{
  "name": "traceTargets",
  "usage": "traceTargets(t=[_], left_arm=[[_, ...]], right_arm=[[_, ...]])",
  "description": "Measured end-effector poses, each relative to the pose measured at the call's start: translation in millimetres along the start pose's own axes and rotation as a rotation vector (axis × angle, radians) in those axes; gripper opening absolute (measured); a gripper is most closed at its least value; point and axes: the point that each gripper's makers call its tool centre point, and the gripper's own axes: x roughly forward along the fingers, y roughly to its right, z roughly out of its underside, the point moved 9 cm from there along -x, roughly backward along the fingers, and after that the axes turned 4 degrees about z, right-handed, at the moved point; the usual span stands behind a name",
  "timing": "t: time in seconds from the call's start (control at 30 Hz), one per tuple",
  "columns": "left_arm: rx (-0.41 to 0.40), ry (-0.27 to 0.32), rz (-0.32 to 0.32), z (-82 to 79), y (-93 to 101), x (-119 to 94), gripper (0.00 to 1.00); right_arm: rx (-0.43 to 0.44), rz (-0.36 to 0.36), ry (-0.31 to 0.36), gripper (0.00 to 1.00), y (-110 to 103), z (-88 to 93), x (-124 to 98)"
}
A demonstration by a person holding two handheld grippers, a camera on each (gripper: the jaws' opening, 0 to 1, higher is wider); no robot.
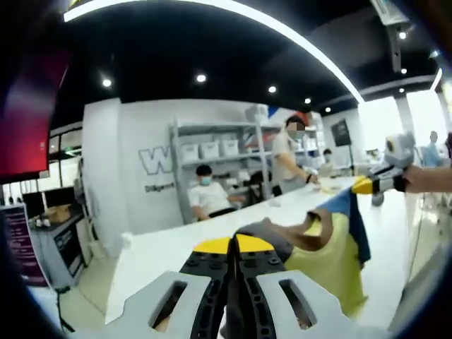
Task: Fold the garment on the visible template until the final outline fits inside the template.
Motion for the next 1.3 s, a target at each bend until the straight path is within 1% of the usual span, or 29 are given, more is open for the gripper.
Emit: traceTargets(t=[0.1,0.2,0.27,0.3,0.33,0.4,0.43,0.5,0.53,0.6,0.67,0.7,0.8,0.9,0.97,1.0,1.03,1.1,1.17,1.2,1.3], left_arm=[[-0.034,-0.011,-0.033,10.8,-6.6,20,0.00],[-0.059,-0.025,-0.051,16.2,-5.6,32,0.00],[-0.066,-0.046,-0.076,24.7,-8.1,42,0.00],[-0.050,-0.058,-0.094,32.3,-12.0,49,0.00],[-0.061,-0.069,-0.100,39.3,-14.7,56,0.00],[-0.065,-0.076,-0.106,47.8,-18.2,66,0.00],[-0.063,-0.094,-0.113,52.4,-16.9,72,0.00],[-0.053,-0.117,-0.121,65.1,-23.0,84,0.00],[-0.063,-0.141,-0.130,73.3,-26.5,91,0.00],[-0.050,-0.137,-0.130,82.0,-29.1,100,0.00],[-0.048,-0.139,-0.130,85.6,-28.4,105,0.00],[-0.051,-0.154,-0.132,94.0,-32.3,114,0.00],[-0.059,-0.182,-0.141,109.2,-37.7,129,0.00],[-0.060,-0.204,-0.137,118.7,-40.3,138,0.00],[-0.028,-0.239,-0.124,132.1,-43.9,148,0.00],[-0.022,-0.246,-0.124,134.5,-44.4,149,0.00],[-0.021,-0.257,-0.122,141.3,-45.2,153,0.00],[-0.025,-0.265,-0.118,145.1,-44.4,155,0.00],[-0.021,-0.284,-0.123,151.4,-45.0,160,0.00],[-0.025,-0.299,-0.130,155.1,-46.4,164,0.00],[-0.036,-0.307,-0.141,166.0,-52.6,176,0.00]], right_arm=[[0.011,0.015,-0.023,0.00,9,10.0,16],[0.008,0.024,-0.042,0.00,15,17.1,27],[0.007,0.030,-0.058,0.00,18,22.8,35],[0.005,0.033,-0.072,0.00,20,28.3,43],[0.005,0.033,-0.076,0.00,22,31.3,47],[0.005,0.040,-0.094,0.00,24,38.1,57],[0.003,0.043,-0.101,0.00,26,40.9,61],[-0.002,0.052,-0.116,0.00,29,47.6,72],[-0.001,0.055,-0.122,0.00,31,50.4,78],[-0.003,0.062,-0.129,0.00,33,54.7,86],[-0.006,0.069,-0.138,0.00,35,58.5,92],[-0.005,0.072,-0.148,0.00,38,63.8,100],[-0.002,0.079,-0.162,0.00,42,72.3,112],[0.006,0.081,-0.183,0.00,46,83.0,125],[0.017,0.078,-0.199,0.00,50,94.5,136],[0.024,0.080,-0.198,0.00,52,98.4,139],[0.022,0.082,-0.201,0.00,52,101.3,142],[0.022,0.083,-0.216,0.00,54,107.2,147],[0.025,0.082,-0.226,0.00,56,113.5,153],[0.030,0.081,-0.231,0.00,57,117.7,158],[0.022,0.092,-0.247,0.00,59,123.9,165]])
